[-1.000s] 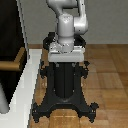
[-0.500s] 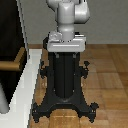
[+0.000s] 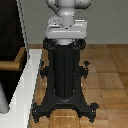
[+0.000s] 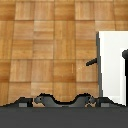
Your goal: Open the door by pressing down and pulling on the handle.
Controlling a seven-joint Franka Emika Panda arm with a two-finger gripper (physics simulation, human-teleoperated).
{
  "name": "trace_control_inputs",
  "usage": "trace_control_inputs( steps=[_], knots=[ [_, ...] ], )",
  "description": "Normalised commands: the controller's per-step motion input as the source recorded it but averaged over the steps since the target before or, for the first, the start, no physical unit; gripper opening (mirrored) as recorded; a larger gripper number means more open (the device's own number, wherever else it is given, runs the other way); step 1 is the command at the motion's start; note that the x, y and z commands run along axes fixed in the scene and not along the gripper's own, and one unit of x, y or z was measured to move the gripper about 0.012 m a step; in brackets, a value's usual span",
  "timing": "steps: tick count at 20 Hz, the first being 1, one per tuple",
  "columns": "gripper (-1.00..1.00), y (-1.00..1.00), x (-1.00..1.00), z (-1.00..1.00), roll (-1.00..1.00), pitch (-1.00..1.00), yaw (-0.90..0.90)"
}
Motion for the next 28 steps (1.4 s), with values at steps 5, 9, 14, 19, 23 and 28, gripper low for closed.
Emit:
trace_control_inputs(
  steps=[5, 9, 14, 19, 23, 28],
  knots=[
    [1.0, -0.6, 0.0, 0.0, 0.0, 0.0, 0.0],
    [1.0, -1.0, 0.0, 0.0, 0.0, 0.0, 0.0],
    [1.0, -1.0, 0.0, 0.0, 0.0, 0.0, 0.0],
    [1.0, -0.4, 0.0, 0.0, 0.0, 0.0, 0.0],
    [1.0, -0.25, 0.0, 0.0, 0.0, 0.0, 0.0],
    [1.0, -0.2, 0.2, 0.0, 0.0, 0.0, 0.0]
  ],
)
